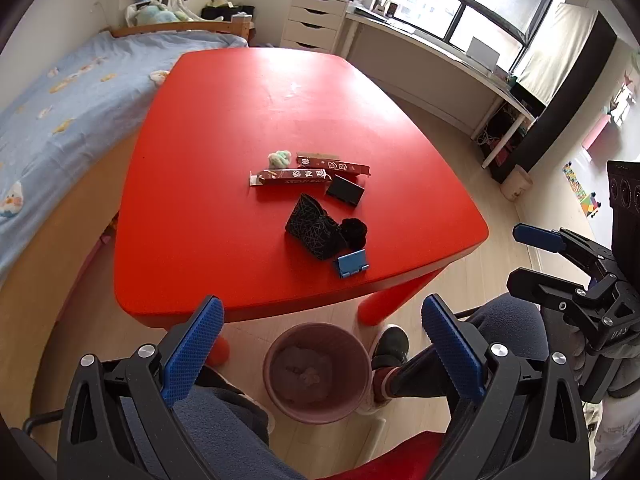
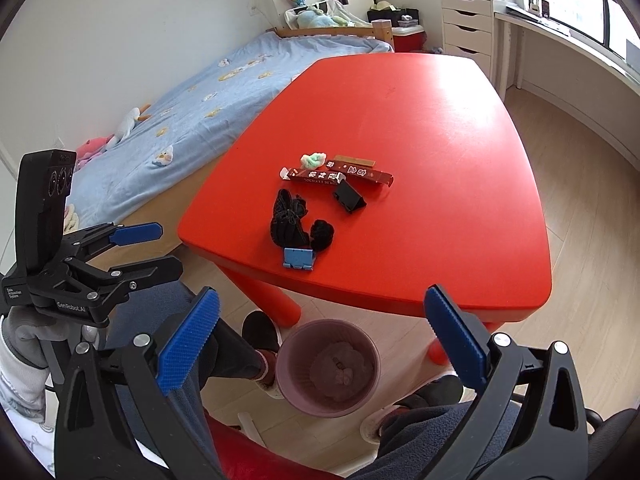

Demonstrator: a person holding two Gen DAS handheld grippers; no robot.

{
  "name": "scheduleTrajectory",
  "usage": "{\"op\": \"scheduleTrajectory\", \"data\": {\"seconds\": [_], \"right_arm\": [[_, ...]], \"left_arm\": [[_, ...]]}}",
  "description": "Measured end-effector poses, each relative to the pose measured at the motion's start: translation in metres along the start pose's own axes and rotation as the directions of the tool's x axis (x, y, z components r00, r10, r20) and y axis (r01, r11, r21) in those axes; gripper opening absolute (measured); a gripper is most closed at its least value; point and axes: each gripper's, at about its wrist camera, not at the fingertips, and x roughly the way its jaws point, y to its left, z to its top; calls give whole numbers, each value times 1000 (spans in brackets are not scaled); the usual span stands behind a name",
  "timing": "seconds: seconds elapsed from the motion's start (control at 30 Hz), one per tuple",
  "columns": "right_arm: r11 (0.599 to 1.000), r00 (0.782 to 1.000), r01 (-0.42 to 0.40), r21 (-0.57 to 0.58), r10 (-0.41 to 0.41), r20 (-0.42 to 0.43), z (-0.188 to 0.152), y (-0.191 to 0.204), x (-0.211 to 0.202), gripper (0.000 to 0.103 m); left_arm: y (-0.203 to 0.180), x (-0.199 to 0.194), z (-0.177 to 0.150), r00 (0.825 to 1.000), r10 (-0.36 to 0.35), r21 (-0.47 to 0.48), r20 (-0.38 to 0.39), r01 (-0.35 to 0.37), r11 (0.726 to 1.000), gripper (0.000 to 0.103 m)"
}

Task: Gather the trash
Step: 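Move both tools back over the table toward the black items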

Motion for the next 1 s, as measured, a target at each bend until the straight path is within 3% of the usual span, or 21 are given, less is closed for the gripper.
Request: {"op": "scheduleTrajectory", "data": {"seconds": [0.23,0.53,1.0], "right_arm": [[1000,1000,11,-29,-11,4,41,-11,15,100],[999,996,24,-46,-27,-81,85,-28,72,100],[999,970,29,13,-25,-240,106,-48,152,100]], "left_arm": [[6,12,28,1000,-24,-47,-20,23,999,95],[12,50,54,994,-42,-110,-96,32,993,95],[38,118,58,974,-26,-262,-225,-35,964,95]]}}
